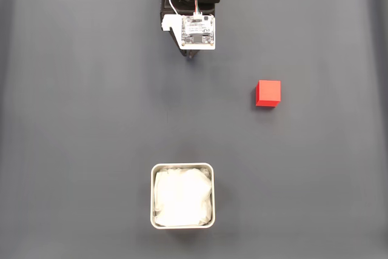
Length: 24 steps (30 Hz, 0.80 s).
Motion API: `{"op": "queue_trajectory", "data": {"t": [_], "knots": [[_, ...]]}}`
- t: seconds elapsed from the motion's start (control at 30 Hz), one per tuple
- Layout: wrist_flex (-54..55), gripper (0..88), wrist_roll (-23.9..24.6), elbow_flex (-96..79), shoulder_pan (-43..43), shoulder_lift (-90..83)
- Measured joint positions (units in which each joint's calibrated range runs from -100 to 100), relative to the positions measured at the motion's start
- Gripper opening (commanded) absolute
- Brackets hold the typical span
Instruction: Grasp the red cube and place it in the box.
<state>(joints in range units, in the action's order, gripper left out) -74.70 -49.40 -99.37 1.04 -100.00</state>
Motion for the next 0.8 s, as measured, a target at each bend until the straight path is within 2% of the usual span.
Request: {"op": "queue_trajectory", "data": {"t": [0.6, 0.8], "knots": [[0.95, 0.0, 0.34, 0.0, 0.07, 0.0], [14.08, 0.0, 1.42, 3.44, 0.22, 1.56]]}}
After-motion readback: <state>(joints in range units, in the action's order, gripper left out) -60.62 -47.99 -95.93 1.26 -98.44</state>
